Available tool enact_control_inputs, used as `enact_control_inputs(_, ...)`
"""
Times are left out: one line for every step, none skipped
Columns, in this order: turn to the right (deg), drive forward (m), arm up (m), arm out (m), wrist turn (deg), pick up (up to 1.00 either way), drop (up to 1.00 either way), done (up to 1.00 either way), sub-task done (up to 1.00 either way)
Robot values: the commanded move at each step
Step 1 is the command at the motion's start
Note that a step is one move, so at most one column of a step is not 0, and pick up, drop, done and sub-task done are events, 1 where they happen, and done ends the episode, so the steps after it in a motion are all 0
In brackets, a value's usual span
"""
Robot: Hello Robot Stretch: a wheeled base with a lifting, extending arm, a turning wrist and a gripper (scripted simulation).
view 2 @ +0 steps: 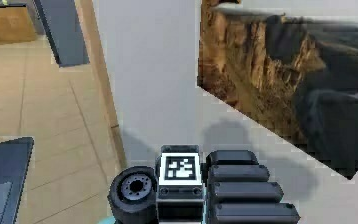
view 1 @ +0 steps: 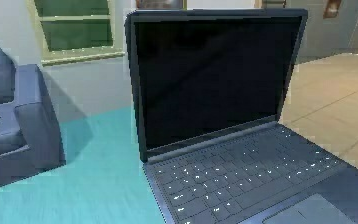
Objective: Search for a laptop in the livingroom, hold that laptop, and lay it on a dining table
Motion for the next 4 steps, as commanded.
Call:
enact_control_inputs(33.0, 0.0, 0.0, 0.0, 0.0, 0.0, 0.0, 0.0, 0.0)
enact_control_inputs(0.0, 0.9, 0.0, 0.0, 0.0, 0.0, 0.0, 0.0, 0.0)
enact_control_inputs(24.0, 0.0, 0.0, 0.0, 0.0, 0.0, 0.0, 0.0, 0.0)
enact_control_inputs(0.0, 1.0, 0.0, 0.0, 0.0, 0.0, 0.0, 0.0, 0.0)
